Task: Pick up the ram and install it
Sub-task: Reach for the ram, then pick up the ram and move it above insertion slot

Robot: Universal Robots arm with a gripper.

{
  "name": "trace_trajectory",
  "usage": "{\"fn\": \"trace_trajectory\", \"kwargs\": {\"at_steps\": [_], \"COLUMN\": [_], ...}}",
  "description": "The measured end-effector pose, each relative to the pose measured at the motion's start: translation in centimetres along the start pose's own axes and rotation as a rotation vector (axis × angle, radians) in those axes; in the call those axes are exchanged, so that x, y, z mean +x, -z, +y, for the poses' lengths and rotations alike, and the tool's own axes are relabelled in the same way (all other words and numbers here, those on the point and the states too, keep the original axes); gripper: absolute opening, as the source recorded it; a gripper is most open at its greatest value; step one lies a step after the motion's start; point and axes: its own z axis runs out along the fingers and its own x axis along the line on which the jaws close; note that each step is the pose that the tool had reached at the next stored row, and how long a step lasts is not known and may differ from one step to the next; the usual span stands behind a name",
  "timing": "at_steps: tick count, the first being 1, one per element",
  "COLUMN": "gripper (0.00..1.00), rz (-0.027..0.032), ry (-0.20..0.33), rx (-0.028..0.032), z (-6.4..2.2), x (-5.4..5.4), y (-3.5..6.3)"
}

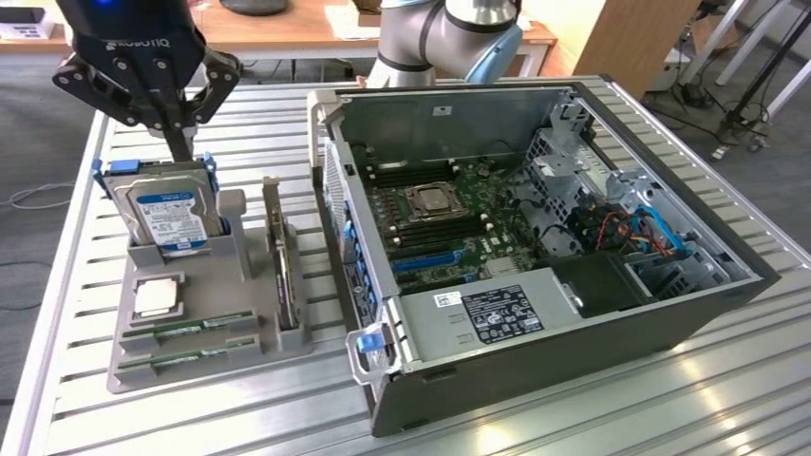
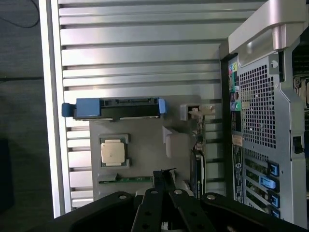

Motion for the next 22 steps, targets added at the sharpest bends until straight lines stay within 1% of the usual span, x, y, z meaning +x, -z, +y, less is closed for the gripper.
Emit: {"fn": "trace_trajectory", "kwargs": {"at_steps": [7, 12, 22], "gripper": [0.11, 0.11, 0.11], "rz": [0.0, 0.0, 0.0], "ry": [0.0, 0.0, 0.0], "rx": [0.0, 0.0, 0.0], "z": [-1.36, -2.14, -2.18], "x": [-0.1, -0.1, -0.1], "y": [0.06, 0.09, 0.1]}}
